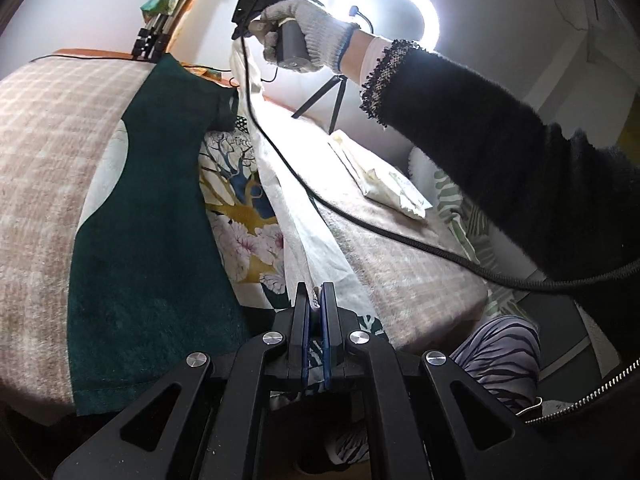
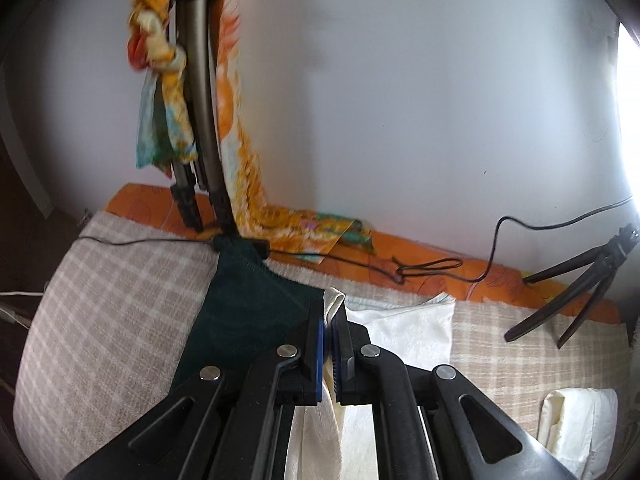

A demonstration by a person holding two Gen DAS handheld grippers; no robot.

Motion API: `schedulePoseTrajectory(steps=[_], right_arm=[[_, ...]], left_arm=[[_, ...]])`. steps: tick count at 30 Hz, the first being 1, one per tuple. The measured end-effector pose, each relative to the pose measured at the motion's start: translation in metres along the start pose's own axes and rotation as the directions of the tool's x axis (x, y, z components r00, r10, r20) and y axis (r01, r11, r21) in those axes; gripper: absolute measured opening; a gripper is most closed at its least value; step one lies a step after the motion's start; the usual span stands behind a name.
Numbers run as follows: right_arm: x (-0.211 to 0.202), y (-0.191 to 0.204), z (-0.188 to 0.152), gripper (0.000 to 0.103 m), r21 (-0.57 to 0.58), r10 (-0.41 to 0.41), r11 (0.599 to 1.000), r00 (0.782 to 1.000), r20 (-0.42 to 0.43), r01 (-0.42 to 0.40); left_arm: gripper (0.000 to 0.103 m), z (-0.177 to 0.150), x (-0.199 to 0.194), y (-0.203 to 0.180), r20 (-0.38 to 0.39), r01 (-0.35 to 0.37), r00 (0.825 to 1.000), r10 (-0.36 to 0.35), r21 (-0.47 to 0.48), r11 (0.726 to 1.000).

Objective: Fold small clothes

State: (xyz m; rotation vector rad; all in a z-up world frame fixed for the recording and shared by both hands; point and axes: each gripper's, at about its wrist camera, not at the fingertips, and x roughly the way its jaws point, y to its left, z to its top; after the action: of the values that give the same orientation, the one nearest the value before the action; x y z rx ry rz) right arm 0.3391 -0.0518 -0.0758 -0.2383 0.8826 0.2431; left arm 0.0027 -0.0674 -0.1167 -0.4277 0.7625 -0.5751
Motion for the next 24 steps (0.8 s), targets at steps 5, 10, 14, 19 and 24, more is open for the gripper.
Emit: schedulePoseTrajectory(steps=[5, 10, 14, 19, 24], right_arm=[[0.024, 0.02, -0.006, 0.001, -0.026, 0.016, 1.0, 0.999, -0.052, -0.017], [0.057, 0.048, -0.026, 0.016, -0.062, 0.102, 0.992, 0.982, -0.157, -0.113], [0.018, 0.039, -0.031, 0.032, -0.066, 0.159, 0.984, 0.984, -0.077, -0.164], [-0.057, -0.005, -0.072, 0.033, -0.012, 0.174, 0.985, 0.985, -0.006, -0.175], [-0.113, -0.024, -0.168, 0.034, -0.019, 0.177, 0.984, 0.982, -0.063, -0.179]], left_arm=[[0.003, -0.006, 0.005, 0.014, -0.029, -0.032, 0.999, 0.031, -0.043, 0.999], [0.006, -0.008, 0.004, 0.017, -0.069, -0.082, 0.994, 0.08, -0.027, 0.996], [0.015, -0.01, -0.014, 0.018, -0.079, -0.124, 0.989, 0.123, -0.007, 0.992], [0.021, -0.002, -0.054, 0.026, -0.05, -0.18, 0.982, 0.182, 0.046, 0.983], [0.032, 0.017, -0.079, 0.047, -0.048, -0.257, 0.964, 0.261, 0.072, 0.964]])
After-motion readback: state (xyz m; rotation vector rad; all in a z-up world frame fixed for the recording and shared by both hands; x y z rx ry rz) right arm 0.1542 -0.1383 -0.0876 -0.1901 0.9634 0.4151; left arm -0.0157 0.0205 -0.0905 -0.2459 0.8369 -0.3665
